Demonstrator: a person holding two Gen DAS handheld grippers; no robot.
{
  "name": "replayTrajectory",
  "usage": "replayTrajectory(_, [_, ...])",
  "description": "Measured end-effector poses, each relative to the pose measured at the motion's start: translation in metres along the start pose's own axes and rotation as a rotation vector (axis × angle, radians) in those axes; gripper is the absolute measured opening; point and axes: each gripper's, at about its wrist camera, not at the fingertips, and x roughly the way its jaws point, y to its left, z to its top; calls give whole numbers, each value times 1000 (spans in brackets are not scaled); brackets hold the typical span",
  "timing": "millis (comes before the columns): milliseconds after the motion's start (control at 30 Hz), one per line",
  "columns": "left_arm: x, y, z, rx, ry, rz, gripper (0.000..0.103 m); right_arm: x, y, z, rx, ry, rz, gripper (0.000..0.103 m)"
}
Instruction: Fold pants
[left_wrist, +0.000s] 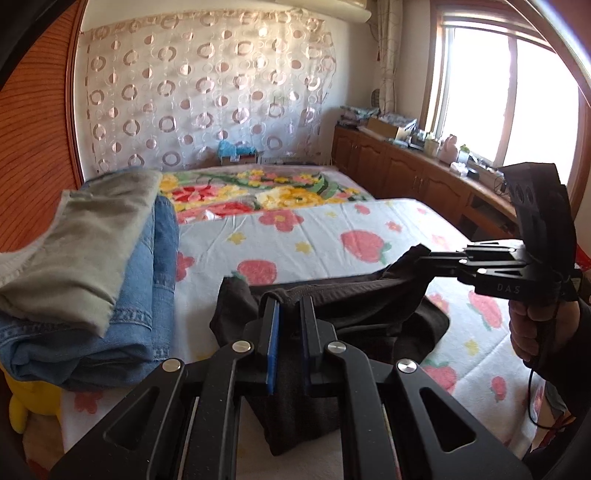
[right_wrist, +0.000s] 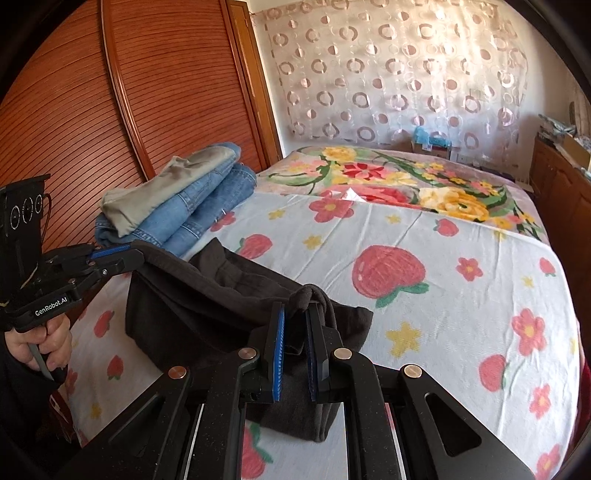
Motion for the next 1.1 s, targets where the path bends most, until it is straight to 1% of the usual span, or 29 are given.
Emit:
replayTrajectory(200, [12,7,-5,-19,33,-2,11,16,-6,-1,14,28,6,10])
replayTrajectory(333, [18,8,-5,-20,46,6,11,21,-5,1,2,29,-1,10])
replayTrajectory(500, [23,10,-5,-23,56,11,16,25,-5,-1,-4,32,-9,10])
replayTrajectory(600, [23,10,-4,-22,57,10,27,25,-7,-1,2,26,-15,10])
replayTrajectory(633, [23,10,-4,-21,55,7,32,25,-8,-1,3,24,-21,10])
replayTrajectory(767, [22,11,-3,-19,54,-10,49,26,-9,-2,10,24,-32,10])
replayTrajectory(800, [21,12,-3,-18,56,-12,51,27,-9,-2,10,24,-34,10])
replayTrajectory(867, [20,12,-4,-20,54,-16,66,26,-10,-2,13,21,-34,10])
replayTrajectory(933, [18,14,-6,-25,51,-24,72,23,-13,-1,19,12,-26,11])
replayTrajectory(1000, [17,14,-8,-25,54,-28,72,20,-14,0,20,7,-29,18])
replayTrajectory(1067, [16,15,-10,-21,56,-7,72,15,-14,0,12,-6,-48,21])
replayTrajectory(1100, [18,15,-10,-17,62,1,72,13,-14,-1,7,-10,-48,24])
